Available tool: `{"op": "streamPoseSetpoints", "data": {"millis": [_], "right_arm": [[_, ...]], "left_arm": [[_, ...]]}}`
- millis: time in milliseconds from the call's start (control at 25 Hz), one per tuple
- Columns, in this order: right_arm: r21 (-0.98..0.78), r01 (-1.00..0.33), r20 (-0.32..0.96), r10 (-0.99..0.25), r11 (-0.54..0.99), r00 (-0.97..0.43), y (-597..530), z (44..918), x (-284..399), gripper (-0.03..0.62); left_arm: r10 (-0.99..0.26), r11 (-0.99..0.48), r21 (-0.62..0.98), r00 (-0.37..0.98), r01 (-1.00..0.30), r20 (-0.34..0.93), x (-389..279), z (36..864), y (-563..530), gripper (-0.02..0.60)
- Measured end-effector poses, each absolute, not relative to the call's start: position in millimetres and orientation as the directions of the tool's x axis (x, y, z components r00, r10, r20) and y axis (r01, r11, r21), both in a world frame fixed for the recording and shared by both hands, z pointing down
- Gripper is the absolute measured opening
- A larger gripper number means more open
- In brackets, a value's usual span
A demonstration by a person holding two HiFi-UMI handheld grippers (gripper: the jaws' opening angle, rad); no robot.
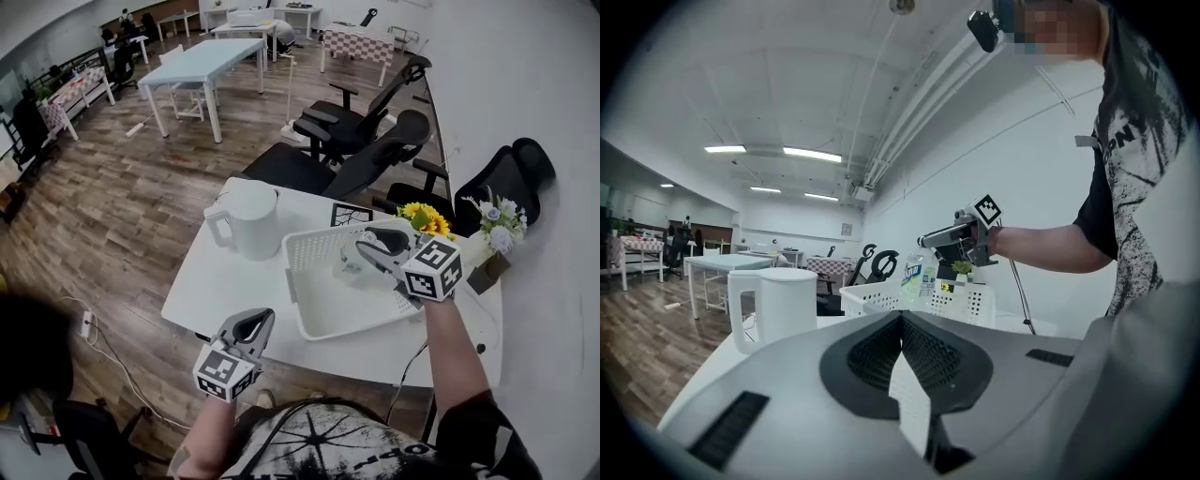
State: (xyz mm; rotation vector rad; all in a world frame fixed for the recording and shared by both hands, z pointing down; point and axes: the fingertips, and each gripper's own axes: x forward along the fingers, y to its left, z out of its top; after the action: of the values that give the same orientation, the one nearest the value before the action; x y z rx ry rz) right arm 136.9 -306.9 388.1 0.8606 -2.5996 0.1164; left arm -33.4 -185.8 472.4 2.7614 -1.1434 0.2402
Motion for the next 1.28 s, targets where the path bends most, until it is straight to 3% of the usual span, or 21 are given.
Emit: {"op": "streamPoseSetpoints", "data": {"millis": [680,1280], "right_arm": [[0.113,-0.481,0.196,-0.494,0.870,-0.847,-286.4,290.7,29.6,0.149],[0.071,-0.342,0.202,-0.350,0.937,-0.915,-275.1,316.1,-102.1,0.144]], "left_arm": [[-0.771,-0.610,0.061,0.609,-0.790,0.186,-101.3,466.8,-157.5,0.009],[-0.837,-0.510,0.069,0.513,-0.858,0.192,-185.7,474.8,-132.5,0.009]]}}
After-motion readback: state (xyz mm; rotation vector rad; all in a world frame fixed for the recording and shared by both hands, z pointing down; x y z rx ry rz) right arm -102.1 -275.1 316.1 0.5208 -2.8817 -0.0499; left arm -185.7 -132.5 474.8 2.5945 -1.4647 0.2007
